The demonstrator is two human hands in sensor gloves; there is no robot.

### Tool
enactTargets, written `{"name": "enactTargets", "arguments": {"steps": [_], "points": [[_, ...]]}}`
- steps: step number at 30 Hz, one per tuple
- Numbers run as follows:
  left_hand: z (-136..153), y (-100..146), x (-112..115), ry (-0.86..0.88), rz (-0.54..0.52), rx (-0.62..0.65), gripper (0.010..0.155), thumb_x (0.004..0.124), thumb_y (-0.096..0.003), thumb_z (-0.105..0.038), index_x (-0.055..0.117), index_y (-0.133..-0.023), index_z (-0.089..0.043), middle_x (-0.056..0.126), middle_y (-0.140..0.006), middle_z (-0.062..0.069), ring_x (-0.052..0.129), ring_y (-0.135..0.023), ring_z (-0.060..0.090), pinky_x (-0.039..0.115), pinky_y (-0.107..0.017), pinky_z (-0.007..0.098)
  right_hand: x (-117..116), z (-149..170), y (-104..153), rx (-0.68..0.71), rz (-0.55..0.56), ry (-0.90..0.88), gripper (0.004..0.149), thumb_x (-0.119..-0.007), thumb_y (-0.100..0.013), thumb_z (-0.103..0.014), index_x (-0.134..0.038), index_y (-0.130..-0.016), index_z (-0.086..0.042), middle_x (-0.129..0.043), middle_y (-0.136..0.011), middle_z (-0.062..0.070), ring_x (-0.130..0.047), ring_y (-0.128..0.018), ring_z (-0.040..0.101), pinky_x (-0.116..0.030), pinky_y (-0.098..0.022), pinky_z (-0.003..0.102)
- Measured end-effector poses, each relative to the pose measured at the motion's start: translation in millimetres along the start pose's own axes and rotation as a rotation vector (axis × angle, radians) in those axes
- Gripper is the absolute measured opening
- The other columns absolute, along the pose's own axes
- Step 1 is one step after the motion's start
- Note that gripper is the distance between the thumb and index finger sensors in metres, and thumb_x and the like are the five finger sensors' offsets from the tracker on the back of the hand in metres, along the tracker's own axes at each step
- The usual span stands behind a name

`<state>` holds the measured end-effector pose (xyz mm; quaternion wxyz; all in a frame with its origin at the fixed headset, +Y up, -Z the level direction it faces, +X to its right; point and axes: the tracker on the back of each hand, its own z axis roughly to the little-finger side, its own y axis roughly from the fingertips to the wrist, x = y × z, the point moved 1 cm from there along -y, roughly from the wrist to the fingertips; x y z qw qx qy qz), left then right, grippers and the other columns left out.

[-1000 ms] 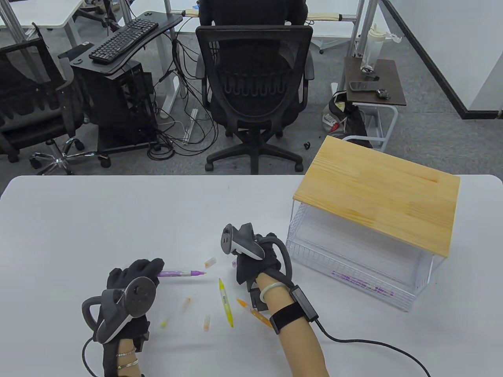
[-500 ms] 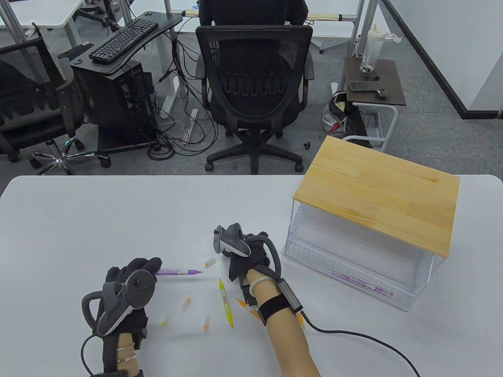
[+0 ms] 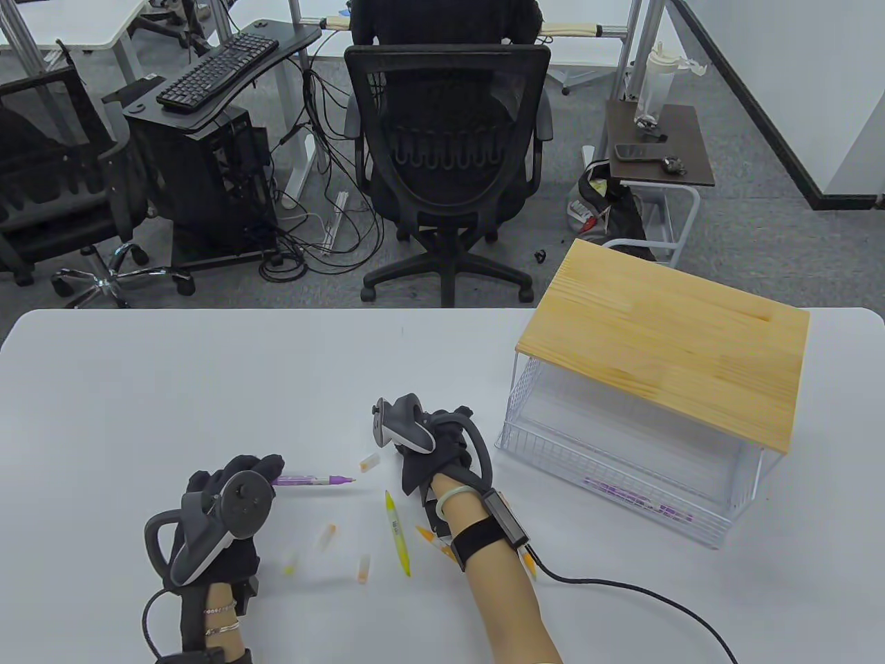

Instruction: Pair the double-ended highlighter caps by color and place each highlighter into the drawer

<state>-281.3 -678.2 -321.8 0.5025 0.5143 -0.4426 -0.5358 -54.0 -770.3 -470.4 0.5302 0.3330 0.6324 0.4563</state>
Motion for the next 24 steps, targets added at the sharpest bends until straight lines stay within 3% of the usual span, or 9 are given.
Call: {"name": "enactTargets", "arguments": {"steps": [8, 12, 15, 18, 24], "points": [[0, -2, 0, 0.004, 0.005, 0.001, 0.047, 0.074, -0.0474, -0.038, 0.077, -0.094, -0.045, 0.083, -0.102, -0.010, 0.095, -0.084, 0.011, 0.063, -0.078, 0.056, -3, -2, 5, 0.007, 0.010, 0.040, 0.044, -0.073, -0.052, -0.038, -0.059, -0.088, -0.059, -0.040, -0.122, -0.022, -0.043, -0.118, 0.022, -0.025, -0.090, 0.058], [0, -4, 1, 0.010, 0.016, 0.002, 0.047, 0.074, -0.0477, -0.038, 0.077, -0.094, -0.045, 0.083, -0.103, -0.009, 0.095, -0.085, 0.012, 0.062, -0.078, 0.056, 4, 10, 18, 0.046, 0.097, 0.025, 0.046, -0.069, -0.052, -0.041, -0.054, -0.093, -0.058, -0.034, -0.122, -0.019, -0.041, -0.116, 0.022, -0.025, -0.088, 0.059], [-4, -4, 1, 0.010, 0.018, 0.017, 0.047, 0.074, -0.0477, -0.038, 0.077, -0.094, -0.045, 0.083, -0.103, -0.010, 0.095, -0.085, 0.012, 0.062, -0.078, 0.056, 19, 29, 35, 0.112, 0.209, -0.095, 0.047, -0.071, -0.052, -0.042, -0.056, -0.095, -0.053, -0.049, -0.115, -0.014, -0.053, -0.105, 0.024, -0.033, -0.087, 0.060], [-11, -3, 1, -0.001, 0.017, 0.034, 0.047, 0.074, -0.0477, -0.038, 0.077, -0.094, -0.045, 0.083, -0.103, -0.009, 0.095, -0.085, 0.012, 0.062, -0.078, 0.056, 31, 49, 52, 0.201, 0.281, -0.245, 0.048, -0.073, -0.052, -0.043, -0.059, -0.097, -0.043, -0.072, -0.097, -0.012, -0.073, -0.088, 0.025, -0.047, -0.083, 0.059], [-18, -1, 0, 0.016, 0.011, 0.070, 0.047, 0.074, -0.0475, -0.038, 0.077, -0.094, -0.045, 0.083, -0.102, -0.010, 0.095, -0.084, 0.012, 0.063, -0.078, 0.056, 40, 86, 86, 0.324, 0.398, -0.568, 0.049, -0.077, -0.051, -0.047, -0.069, -0.094, -0.026, -0.086, -0.080, -0.005, -0.087, -0.067, 0.025, -0.063, -0.072, 0.057]]}}
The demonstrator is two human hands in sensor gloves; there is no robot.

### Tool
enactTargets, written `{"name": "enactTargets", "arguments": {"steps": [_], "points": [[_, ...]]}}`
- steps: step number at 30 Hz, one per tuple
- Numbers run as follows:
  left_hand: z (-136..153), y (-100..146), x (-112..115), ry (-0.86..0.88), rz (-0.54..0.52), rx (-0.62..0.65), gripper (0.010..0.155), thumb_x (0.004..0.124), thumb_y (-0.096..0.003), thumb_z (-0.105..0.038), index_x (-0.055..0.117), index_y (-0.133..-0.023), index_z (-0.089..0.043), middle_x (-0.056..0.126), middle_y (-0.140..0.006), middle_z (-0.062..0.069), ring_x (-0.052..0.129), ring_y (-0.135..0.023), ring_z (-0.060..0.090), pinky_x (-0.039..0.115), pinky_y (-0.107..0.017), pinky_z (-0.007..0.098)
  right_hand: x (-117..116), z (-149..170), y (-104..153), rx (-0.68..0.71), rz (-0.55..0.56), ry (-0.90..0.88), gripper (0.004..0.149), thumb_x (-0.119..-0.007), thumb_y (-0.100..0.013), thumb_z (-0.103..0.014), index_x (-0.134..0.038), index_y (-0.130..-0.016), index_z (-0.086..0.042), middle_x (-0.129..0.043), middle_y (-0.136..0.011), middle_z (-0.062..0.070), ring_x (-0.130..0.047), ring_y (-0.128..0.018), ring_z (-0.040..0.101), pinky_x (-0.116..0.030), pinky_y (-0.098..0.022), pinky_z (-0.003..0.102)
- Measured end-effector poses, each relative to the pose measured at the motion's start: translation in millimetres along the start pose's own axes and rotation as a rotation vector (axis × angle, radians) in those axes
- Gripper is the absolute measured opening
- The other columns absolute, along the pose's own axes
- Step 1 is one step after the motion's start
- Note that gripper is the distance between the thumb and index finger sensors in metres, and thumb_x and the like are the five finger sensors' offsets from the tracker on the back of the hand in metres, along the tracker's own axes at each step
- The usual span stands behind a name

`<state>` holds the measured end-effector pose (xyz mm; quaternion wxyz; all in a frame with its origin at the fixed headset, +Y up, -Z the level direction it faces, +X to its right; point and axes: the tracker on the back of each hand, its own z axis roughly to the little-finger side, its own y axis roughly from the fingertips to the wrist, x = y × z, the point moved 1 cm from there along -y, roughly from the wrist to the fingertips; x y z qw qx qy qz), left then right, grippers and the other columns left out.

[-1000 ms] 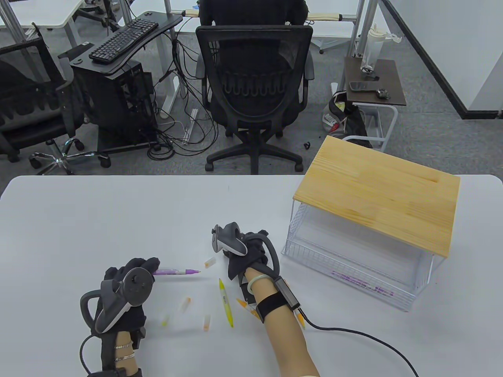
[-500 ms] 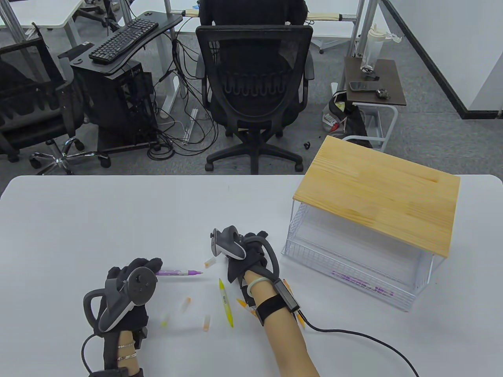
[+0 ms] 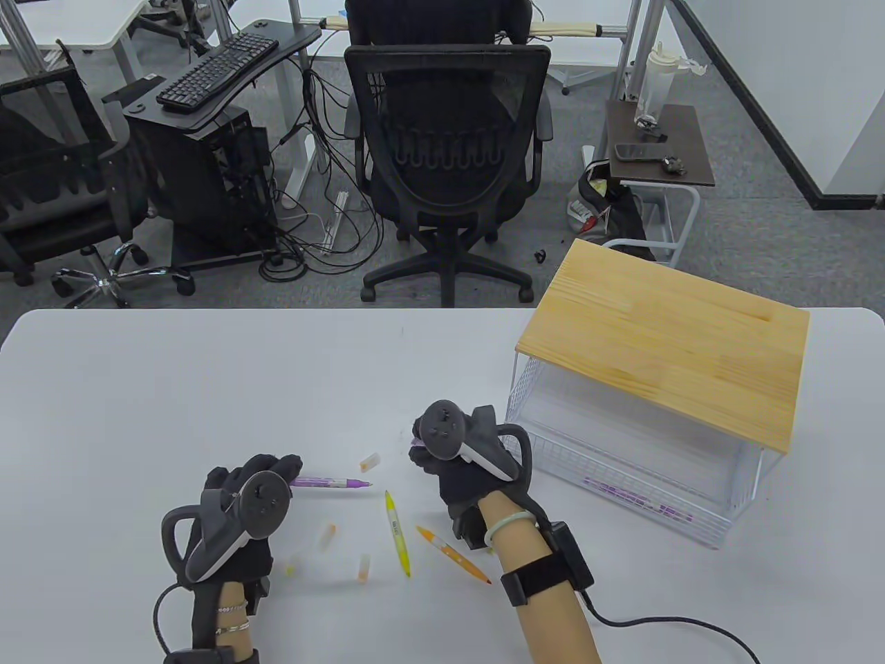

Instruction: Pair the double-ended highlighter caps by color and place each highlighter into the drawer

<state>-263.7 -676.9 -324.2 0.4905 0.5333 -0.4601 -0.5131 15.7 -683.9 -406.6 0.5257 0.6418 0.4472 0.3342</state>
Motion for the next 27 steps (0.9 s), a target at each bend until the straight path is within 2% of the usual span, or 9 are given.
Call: {"name": "enactTargets", "arguments": {"steps": [3, 7, 11, 13, 17, 23, 27], "points": [[1, 3, -2, 0.015, -0.011, 0.005, 0.047, 0.074, -0.0474, -0.038, 0.077, -0.094, -0.045, 0.084, -0.101, -0.010, 0.096, -0.083, 0.011, 0.063, -0.077, 0.056, 12, 7, 16, 0.000, 0.077, -0.193, 0.050, -0.078, -0.050, -0.047, -0.070, -0.093, -0.023, -0.088, -0.077, -0.003, -0.090, -0.062, 0.025, -0.066, -0.068, 0.057], [1, 8, -8, 0.020, -0.032, 0.010, 0.047, 0.074, -0.0471, -0.038, 0.077, -0.094, -0.044, 0.086, -0.099, -0.010, 0.097, -0.081, 0.011, 0.064, -0.076, 0.056, 13, 23, 32, -0.009, 0.075, -0.562, 0.050, -0.078, -0.052, -0.046, -0.068, -0.095, -0.022, -0.088, -0.079, 0.000, -0.090, -0.062, 0.028, -0.065, -0.067, 0.058], [1, 13, -13, 0.045, -0.057, 0.026, 0.048, 0.074, -0.0467, -0.039, 0.078, -0.094, -0.043, 0.088, -0.097, -0.009, 0.099, -0.078, 0.010, 0.065, -0.075, 0.056, -3, 40, 45, 0.049, -0.013, -1.026, 0.049, -0.077, -0.055, -0.042, -0.062, -0.097, -0.022, -0.084, -0.083, 0.004, -0.087, -0.065, 0.031, -0.062, -0.067, 0.061], [-1, 14, -15, 0.055, -0.065, 0.038, 0.048, 0.075, -0.0465, -0.039, 0.078, -0.094, -0.042, 0.090, -0.096, -0.009, 0.100, -0.077, 0.010, 0.066, -0.075, 0.056, -14, 44, 50, 0.106, -0.063, -1.186, 0.049, -0.076, -0.057, -0.040, -0.059, -0.099, -0.021, -0.081, -0.087, 0.008, -0.085, -0.067, 0.033, -0.058, -0.068, 0.062], [-4, 15, -16, 0.075, -0.070, 0.057, 0.048, 0.074, -0.0463, -0.039, 0.079, -0.094, -0.040, 0.092, -0.095, -0.008, 0.102, -0.074, 0.009, 0.067, -0.075, 0.055, -25, 43, 57, 0.105, -0.031, -1.253, 0.049, -0.076, -0.058, -0.039, -0.057, -0.100, -0.024, -0.079, -0.094, 0.007, -0.086, -0.069, 0.030, -0.059, -0.069, 0.060], [-12, 16, -16, 0.078, -0.071, 0.081, 0.048, 0.074, -0.0465, -0.039, 0.079, -0.094, -0.039, 0.093, -0.094, -0.008, 0.102, -0.073, 0.009, 0.067, -0.075, 0.054, -19, 29, 65, 0.180, -0.021, -1.074, 0.047, -0.079, -0.057, -0.037, -0.059, -0.099, -0.026, -0.080, -0.097, 0.005, -0.088, -0.072, 0.028, -0.061, -0.070, 0.059], [-17, 17, -16, 0.076, -0.068, 0.103, 0.048, 0.074, -0.0466, -0.039, 0.079, -0.094, -0.040, 0.092, -0.095, -0.008, 0.102, -0.074, 0.009, 0.067, -0.075, 0.054, -16, 29, 67, 0.157, 0.034, -1.024, 0.046, -0.080, -0.057, -0.034, -0.060, -0.098, -0.028, -0.080, -0.099, 0.004, -0.088, -0.073, 0.028, -0.061, -0.070, 0.059]]}}
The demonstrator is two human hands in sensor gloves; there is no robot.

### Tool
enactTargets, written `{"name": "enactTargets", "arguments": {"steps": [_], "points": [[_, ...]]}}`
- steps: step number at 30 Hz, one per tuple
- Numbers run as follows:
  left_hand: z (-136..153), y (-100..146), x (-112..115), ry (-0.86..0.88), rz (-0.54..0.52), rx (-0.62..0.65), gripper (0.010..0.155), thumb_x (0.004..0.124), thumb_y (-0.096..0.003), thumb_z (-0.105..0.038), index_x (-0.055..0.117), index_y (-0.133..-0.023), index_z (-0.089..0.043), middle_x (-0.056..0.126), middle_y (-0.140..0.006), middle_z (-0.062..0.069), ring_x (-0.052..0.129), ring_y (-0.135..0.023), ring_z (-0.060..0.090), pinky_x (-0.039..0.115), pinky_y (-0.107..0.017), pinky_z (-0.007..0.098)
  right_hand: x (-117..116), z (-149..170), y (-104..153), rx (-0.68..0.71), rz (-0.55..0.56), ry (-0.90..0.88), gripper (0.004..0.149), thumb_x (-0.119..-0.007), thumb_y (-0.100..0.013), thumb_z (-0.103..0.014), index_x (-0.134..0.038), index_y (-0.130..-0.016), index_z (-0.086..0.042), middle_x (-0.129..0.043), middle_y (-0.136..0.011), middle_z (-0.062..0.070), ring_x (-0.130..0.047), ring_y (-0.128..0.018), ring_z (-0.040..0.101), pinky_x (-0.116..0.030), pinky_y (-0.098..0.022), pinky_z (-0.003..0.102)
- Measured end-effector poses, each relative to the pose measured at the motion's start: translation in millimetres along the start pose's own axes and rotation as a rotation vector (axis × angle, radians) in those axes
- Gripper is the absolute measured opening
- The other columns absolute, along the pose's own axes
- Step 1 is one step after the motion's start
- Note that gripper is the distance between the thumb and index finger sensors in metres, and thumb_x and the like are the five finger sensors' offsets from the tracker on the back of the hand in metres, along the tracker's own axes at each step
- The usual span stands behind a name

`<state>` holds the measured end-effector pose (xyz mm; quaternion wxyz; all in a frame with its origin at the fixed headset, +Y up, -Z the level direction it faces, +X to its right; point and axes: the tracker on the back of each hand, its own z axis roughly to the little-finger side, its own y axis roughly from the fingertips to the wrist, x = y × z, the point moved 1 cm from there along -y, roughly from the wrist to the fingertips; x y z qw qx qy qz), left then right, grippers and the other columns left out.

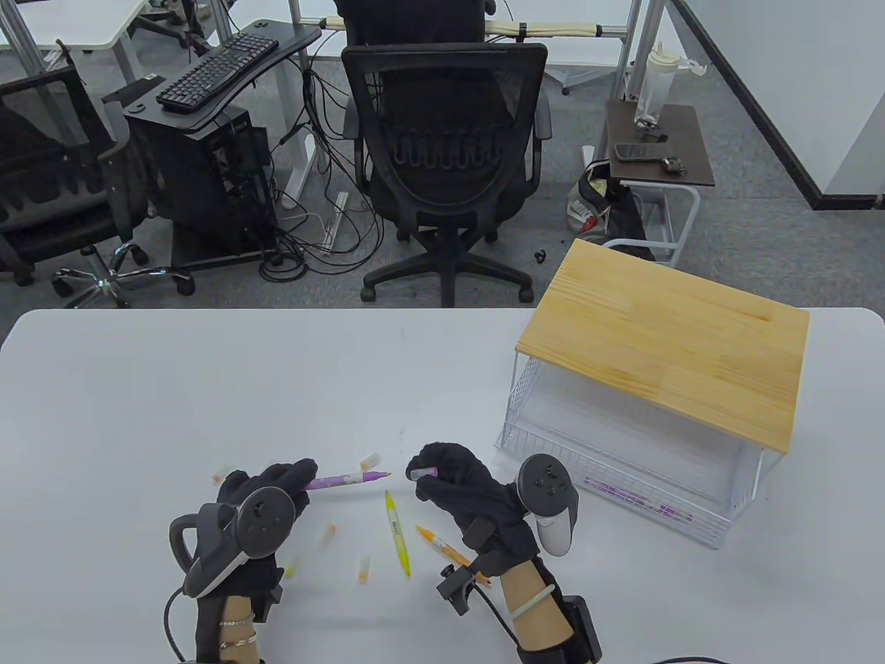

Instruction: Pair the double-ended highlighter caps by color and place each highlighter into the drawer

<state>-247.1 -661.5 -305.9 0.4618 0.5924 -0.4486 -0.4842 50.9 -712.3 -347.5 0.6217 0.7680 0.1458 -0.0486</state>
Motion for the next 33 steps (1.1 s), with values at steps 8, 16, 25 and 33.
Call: {"name": "enactTargets", "arguments": {"steps": [8, 16, 25, 33], "points": [[-12, 0, -1, 0.010, 0.003, 0.048, 0.048, 0.074, -0.0466, -0.039, 0.079, -0.094, -0.040, 0.092, -0.095, -0.009, 0.102, -0.074, 0.009, 0.068, -0.075, 0.054, -5, 7, -2, -0.021, -0.031, -0.030, 0.045, -0.079, -0.058, -0.035, -0.061, -0.099, -0.028, -0.081, -0.098, 0.003, -0.088, -0.072, 0.028, -0.061, -0.070, 0.059], [-15, 0, 1, 0.009, 0.021, 0.056, 0.048, 0.074, -0.0468, -0.039, 0.079, -0.094, -0.039, 0.092, -0.095, -0.008, 0.102, -0.074, 0.009, 0.068, -0.075, 0.054, -8, 13, -2, -0.049, -0.064, -0.089, 0.045, -0.078, -0.058, -0.035, -0.061, -0.099, -0.027, -0.081, -0.097, 0.004, -0.087, -0.072, 0.029, -0.061, -0.070, 0.060], [-19, -1, 2, 0.022, 0.027, 0.079, 0.048, 0.073, -0.0472, -0.039, 0.079, -0.095, -0.038, 0.093, -0.094, -0.008, 0.103, -0.072, 0.009, 0.069, -0.074, 0.052, -14, 13, -3, -0.051, -0.077, -0.098, 0.045, -0.078, -0.059, -0.034, -0.060, -0.100, -0.026, -0.081, -0.097, 0.004, -0.088, -0.071, 0.028, -0.061, -0.070, 0.059], [-26, -1, 1, 0.027, 0.051, 0.113, 0.049, 0.073, -0.0481, -0.037, 0.079, -0.096, -0.033, 0.094, -0.091, -0.003, 0.104, -0.061, 0.006, 0.075, -0.071, 0.044, -13, 6, 1, -0.029, 0.077, 0.231, 0.044, -0.072, -0.057, -0.040, -0.066, -0.097, -0.023, -0.086, -0.091, 0.007, -0.089, -0.067, 0.030, -0.062, -0.068, 0.059]]}}
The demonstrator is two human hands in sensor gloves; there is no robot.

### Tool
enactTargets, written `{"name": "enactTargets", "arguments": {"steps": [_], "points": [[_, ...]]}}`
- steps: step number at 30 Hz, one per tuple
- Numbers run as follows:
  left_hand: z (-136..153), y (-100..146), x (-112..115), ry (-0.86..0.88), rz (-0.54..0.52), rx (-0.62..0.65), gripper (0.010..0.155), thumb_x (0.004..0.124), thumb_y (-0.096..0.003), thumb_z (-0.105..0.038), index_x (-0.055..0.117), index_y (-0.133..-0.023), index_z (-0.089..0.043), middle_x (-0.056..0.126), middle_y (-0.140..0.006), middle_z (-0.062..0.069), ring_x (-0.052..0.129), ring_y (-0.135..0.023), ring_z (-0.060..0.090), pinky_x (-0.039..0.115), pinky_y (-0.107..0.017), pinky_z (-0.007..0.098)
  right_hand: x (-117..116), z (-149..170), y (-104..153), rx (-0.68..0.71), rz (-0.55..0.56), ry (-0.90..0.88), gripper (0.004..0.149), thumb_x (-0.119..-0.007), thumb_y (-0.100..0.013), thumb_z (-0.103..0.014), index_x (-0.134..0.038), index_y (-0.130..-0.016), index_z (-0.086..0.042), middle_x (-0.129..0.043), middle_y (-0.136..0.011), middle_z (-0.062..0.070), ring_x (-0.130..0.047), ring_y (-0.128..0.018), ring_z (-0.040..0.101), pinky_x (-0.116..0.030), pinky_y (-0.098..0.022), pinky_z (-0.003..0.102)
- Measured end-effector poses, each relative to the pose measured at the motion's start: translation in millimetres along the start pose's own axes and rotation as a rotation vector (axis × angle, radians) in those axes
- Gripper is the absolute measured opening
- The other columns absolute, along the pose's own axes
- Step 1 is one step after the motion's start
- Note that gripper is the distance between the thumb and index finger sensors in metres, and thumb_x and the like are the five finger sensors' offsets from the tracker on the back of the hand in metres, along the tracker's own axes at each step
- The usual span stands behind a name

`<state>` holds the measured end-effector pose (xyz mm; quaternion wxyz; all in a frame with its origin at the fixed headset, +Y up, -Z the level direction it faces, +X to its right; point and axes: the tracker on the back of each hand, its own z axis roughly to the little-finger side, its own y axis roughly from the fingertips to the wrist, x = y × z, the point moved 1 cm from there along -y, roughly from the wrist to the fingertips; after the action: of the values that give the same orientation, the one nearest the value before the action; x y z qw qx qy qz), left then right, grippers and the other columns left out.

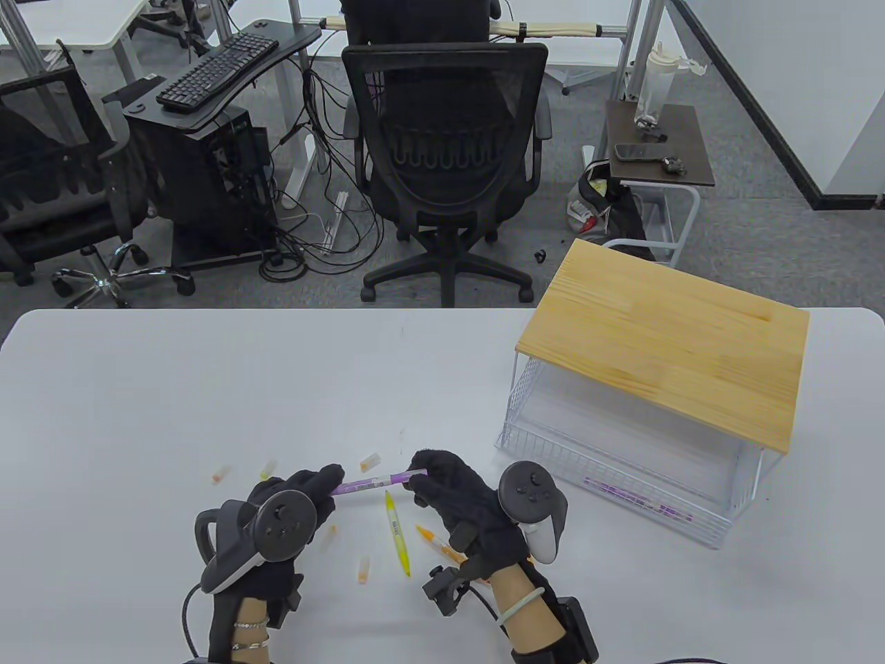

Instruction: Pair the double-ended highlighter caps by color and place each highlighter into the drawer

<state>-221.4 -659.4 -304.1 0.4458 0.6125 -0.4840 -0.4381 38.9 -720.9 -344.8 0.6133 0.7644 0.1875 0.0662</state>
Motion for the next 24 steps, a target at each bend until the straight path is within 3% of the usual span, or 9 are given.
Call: {"name": "enactTargets", "arguments": {"steps": [6, 12, 15, 18, 20, 22, 24], "points": [[-13, -1, 2, -0.100, -0.040, 0.002, 0.048, 0.075, -0.0461, -0.035, 0.082, -0.093, -0.032, 0.097, -0.087, -0.004, 0.105, -0.058, 0.007, 0.076, -0.071, 0.043, -1, -14, 4, 0.083, 0.062, 0.361, 0.043, -0.065, -0.055, -0.040, -0.074, -0.092, -0.020, -0.092, -0.079, 0.007, -0.092, -0.058, 0.028, -0.066, -0.067, 0.057], [-21, -2, 6, -0.117, -0.034, 0.041, 0.047, 0.077, -0.0440, -0.035, 0.085, -0.090, -0.032, 0.098, -0.085, -0.003, 0.107, -0.056, 0.008, 0.076, -0.072, 0.042, 4, -17, 3, 0.088, -0.014, 0.361, 0.042, -0.063, -0.056, -0.041, -0.083, -0.081, -0.014, -0.096, -0.063, 0.011, -0.092, -0.046, 0.030, -0.069, -0.063, 0.058], [-27, -1, 5, -0.155, -0.078, 0.044, 0.047, 0.077, -0.0436, -0.035, 0.085, -0.090, -0.033, 0.098, -0.086, -0.004, 0.107, -0.057, 0.008, 0.075, -0.072, 0.042, 8, -18, 2, 0.090, -0.099, 0.407, 0.043, -0.063, -0.056, -0.042, -0.082, -0.082, -0.014, -0.096, -0.064, 0.009, -0.092, -0.046, 0.028, -0.070, -0.063, 0.057], [-28, 0, 4, -0.140, -0.136, 0.036, 0.047, 0.075, -0.0458, -0.037, 0.080, -0.093, -0.035, 0.094, -0.091, -0.007, 0.104, -0.065, 0.008, 0.072, -0.075, 0.046, 17, -23, 2, 0.084, -0.150, 0.373, 0.043, -0.075, -0.052, -0.042, -0.080, -0.087, -0.017, -0.095, -0.072, 0.010, -0.091, -0.051, 0.032, -0.066, -0.063, 0.061], [-26, -2, 9, -0.064, -0.126, 0.063, 0.056, 0.070, -0.0462, -0.046, 0.069, -0.102, -0.039, 0.085, -0.102, -0.009, 0.098, -0.080, 0.009, 0.067, -0.077, 0.051, 34, -36, 8, 0.098, -0.090, 0.491, 0.042, -0.077, -0.052, -0.041, -0.080, -0.089, -0.021, -0.094, -0.077, 0.008, -0.090, -0.061, 0.035, -0.063, -0.065, 0.063], [-24, -5, 16, -0.011, -0.094, 0.055, 0.072, 0.067, -0.0434, -0.056, 0.050, -0.112, -0.041, 0.065, -0.120, 0.001, 0.080, -0.102, 0.025, 0.057, -0.079, 0.060, 58, -48, 16, 0.097, 0.058, 0.638, 0.041, -0.076, -0.051, -0.041, -0.078, -0.090, -0.028, -0.089, -0.089, 0.007, -0.088, -0.074, 0.037, -0.060, -0.067, 0.065], [-21, -8, 23, -0.080, -0.050, 0.024, 0.079, 0.064, -0.0416, -0.061, 0.042, -0.114, -0.040, 0.055, -0.125, 0.006, 0.068, -0.110, 0.035, 0.050, -0.078, 0.066, 82, -54, 24, 0.096, 0.177, 0.726, 0.041, -0.075, -0.051, -0.041, -0.079, -0.091, -0.030, -0.085, -0.097, 0.008, -0.085, -0.083, 0.040, -0.058, -0.068, 0.067]]}}
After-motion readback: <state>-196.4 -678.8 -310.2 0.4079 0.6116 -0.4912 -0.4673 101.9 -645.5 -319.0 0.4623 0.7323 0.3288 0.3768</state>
